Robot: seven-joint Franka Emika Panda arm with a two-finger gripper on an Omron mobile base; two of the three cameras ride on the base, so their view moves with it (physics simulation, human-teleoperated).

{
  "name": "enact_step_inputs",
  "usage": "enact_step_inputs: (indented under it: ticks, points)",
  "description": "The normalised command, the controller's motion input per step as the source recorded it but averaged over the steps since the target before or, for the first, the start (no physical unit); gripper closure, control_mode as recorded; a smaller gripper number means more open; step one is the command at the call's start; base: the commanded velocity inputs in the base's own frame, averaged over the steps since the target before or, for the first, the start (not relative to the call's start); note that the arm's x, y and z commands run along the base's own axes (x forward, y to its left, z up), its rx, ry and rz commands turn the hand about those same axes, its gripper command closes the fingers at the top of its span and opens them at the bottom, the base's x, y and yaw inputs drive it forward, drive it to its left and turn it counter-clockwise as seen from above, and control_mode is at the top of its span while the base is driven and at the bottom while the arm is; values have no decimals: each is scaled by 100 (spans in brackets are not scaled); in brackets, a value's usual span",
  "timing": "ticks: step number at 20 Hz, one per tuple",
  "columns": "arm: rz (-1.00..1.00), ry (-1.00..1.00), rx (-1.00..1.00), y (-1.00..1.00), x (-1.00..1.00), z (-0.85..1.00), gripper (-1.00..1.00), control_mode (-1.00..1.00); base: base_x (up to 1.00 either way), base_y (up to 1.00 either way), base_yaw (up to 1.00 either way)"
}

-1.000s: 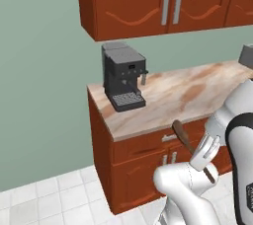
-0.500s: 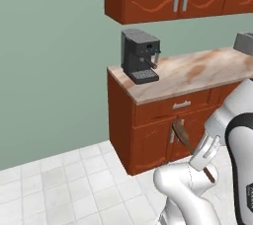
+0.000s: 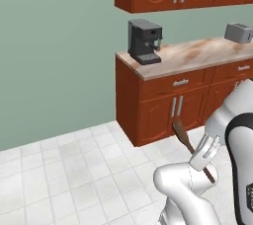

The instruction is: Take the fork and place it on the left side of the plate. Then take the spoon and place it on the right side of the plate. Make sure they're directly next to the plate.

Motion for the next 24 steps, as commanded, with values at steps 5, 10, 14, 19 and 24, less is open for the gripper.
enact_step_inputs:
  ticks: [5, 10, 14, 19, 24]
  points:
    - [0, 0, 0, 0, 0, 0, 100, 100, -100, 48, -5]
    - [0, 0, 0, 0, 0, 0, 100, 100, -100, 37, -6]
    - [0, 0, 0, 0, 0, 0, 100, 100, -100, 17, -4]
    - [0, 0, 0, 0, 0, 0, 100, 100, -100, 0, 0]
    - [0, 0, 0, 0, 0, 0, 100, 100, -100, 0, 0]
